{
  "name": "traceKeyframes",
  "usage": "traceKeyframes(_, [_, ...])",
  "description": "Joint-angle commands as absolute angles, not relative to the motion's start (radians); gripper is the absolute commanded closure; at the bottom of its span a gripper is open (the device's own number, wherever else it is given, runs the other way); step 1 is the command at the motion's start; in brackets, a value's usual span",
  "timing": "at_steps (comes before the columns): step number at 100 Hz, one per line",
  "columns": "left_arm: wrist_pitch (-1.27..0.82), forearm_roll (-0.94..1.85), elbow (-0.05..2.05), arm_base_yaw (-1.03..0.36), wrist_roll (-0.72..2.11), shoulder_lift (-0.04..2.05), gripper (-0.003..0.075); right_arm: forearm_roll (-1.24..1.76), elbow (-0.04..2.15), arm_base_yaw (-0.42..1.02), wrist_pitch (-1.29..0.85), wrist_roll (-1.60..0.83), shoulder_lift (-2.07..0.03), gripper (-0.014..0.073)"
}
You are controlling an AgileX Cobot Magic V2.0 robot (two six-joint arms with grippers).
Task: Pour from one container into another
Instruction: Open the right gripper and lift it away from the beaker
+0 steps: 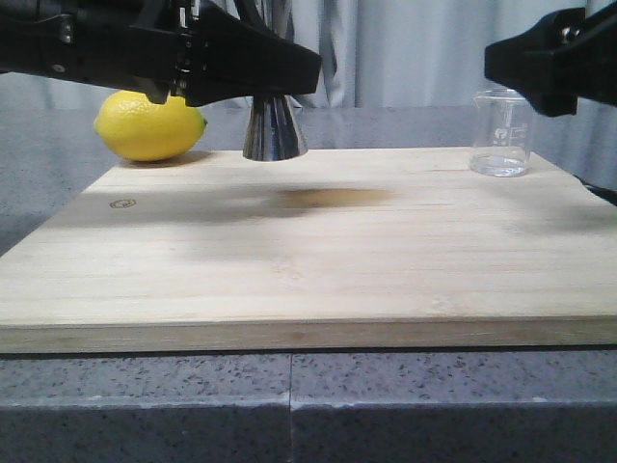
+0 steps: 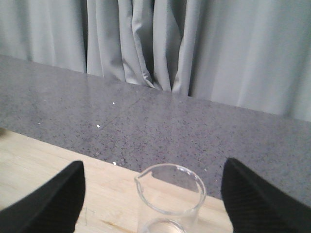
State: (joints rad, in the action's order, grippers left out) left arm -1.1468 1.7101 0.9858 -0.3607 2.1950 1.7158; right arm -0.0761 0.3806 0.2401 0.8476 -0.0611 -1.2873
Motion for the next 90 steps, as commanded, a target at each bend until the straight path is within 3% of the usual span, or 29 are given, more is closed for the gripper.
traceKeyframes(1, [-1.205,1.777,1.014,-0.372,2.183,1.668,0.0661,-0.107,0.398,0.237,0.887,-0.033,-1.201,0.0060])
traceKeyframes(53, [-1.179,1.779,1.014,-0.370,2.183,1.670,0.0661,-0.108,0.398,0.237,0.634,-0.028,-0.764,0.0060])
traceKeyframes(90, [-1.213,1.799,1.014,-0.331,2.197,1.705,0.0661,-0.108,0.398,0.237,0.568,-0.028,-0.700,0.0060])
